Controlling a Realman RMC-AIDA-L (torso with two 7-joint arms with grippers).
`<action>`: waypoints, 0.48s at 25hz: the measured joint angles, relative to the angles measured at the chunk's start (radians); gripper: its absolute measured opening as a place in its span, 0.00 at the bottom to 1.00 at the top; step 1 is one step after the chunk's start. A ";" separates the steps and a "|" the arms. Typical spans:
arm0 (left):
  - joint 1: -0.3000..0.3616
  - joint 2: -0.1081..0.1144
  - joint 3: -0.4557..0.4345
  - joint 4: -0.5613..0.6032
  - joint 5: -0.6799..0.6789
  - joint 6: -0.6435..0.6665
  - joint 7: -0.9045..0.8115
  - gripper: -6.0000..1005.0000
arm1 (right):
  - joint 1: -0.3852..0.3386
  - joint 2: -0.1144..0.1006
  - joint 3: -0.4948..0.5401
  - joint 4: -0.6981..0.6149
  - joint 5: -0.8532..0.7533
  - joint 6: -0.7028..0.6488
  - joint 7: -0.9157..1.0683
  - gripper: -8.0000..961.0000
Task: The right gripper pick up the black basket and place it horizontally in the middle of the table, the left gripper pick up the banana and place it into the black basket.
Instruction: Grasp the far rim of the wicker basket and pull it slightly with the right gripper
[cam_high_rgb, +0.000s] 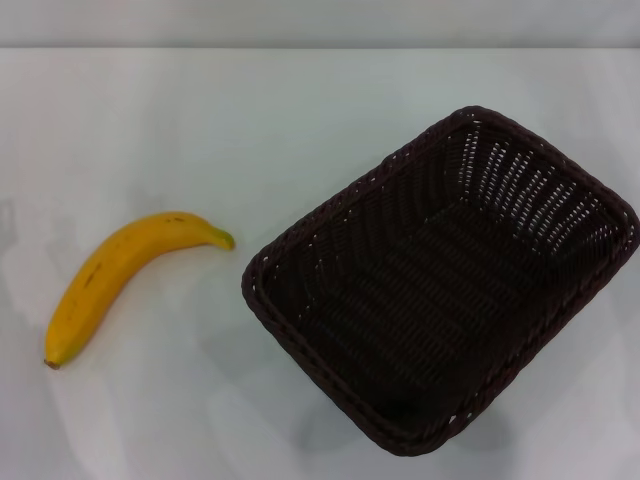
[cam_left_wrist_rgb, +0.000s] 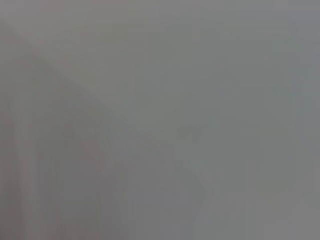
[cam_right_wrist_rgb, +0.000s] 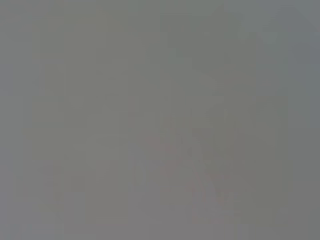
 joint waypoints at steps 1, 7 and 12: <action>0.000 0.000 0.000 0.000 0.000 0.000 -0.006 0.88 | 0.000 0.000 0.000 0.002 0.000 0.007 0.000 0.86; 0.000 0.001 -0.001 -0.001 -0.001 -0.018 -0.017 0.88 | -0.003 -0.012 0.008 0.083 0.000 0.164 0.001 0.86; 0.000 0.001 -0.004 -0.004 -0.001 -0.027 -0.017 0.88 | -0.002 -0.045 0.012 0.238 0.000 0.454 -0.005 0.86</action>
